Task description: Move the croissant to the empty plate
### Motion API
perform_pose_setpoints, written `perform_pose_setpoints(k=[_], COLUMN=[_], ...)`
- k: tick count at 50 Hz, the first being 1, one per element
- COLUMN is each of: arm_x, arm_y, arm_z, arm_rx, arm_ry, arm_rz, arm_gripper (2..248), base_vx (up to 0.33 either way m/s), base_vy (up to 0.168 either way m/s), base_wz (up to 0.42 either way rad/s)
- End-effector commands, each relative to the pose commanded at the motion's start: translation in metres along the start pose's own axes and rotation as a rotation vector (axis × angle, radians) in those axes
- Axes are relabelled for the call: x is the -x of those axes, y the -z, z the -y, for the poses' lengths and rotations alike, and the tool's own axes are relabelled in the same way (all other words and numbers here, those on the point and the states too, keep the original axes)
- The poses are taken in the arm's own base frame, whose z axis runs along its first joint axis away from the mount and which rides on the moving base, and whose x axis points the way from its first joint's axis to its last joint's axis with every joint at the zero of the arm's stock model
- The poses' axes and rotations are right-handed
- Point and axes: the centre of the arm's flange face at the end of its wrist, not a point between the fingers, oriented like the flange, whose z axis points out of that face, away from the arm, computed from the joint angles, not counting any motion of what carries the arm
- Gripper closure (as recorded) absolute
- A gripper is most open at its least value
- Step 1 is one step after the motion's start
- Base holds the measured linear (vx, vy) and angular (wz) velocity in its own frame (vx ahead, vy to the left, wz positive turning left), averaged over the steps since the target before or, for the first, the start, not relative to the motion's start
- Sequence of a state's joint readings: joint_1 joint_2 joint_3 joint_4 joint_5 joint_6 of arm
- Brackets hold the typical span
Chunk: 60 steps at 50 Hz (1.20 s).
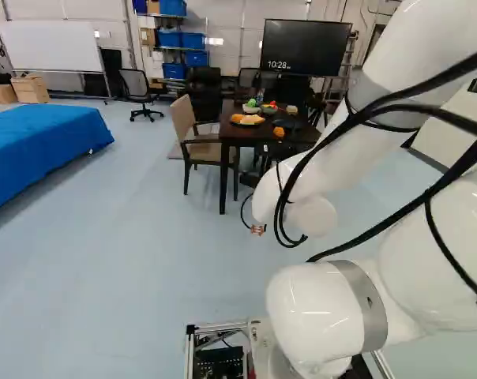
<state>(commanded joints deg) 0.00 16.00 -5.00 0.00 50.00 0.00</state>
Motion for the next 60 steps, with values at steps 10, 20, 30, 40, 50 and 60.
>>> perform_pose_setpoints(k=[10, 20, 30, 40, 50, 60], arm_x=[0.0000, 0.0000, 0.0000, 0.0000, 0.0000, 0.0000], arm_y=[0.0000, 0.0000, 0.0000, 0.0000, 0.0000, 0.0000], arm_z=[0.0000, 0.0000, 0.0000, 0.0000, 0.0000, 0.0000], arm_rx=[0.000, 0.000, 0.000, 0.000, 0.000, 0.000], arm_ry=[0.000, 0.000, 0.000, 0.000, 0.000, 0.000], arm_rz=[0.000, 0.000, 0.000, 0.000, 0.000, 0.000], arm_gripper=[3, 3, 3, 3, 3, 3], base_vx=[0.000, 0.000, 0.052, 0.086, 0.144, 0.193], base_vy=[0.000, 0.000, 0.000, -0.001, -0.024, -0.035], base_wz=[0.000, 0.000, -0.006, -0.006, -0.003, -0.027])
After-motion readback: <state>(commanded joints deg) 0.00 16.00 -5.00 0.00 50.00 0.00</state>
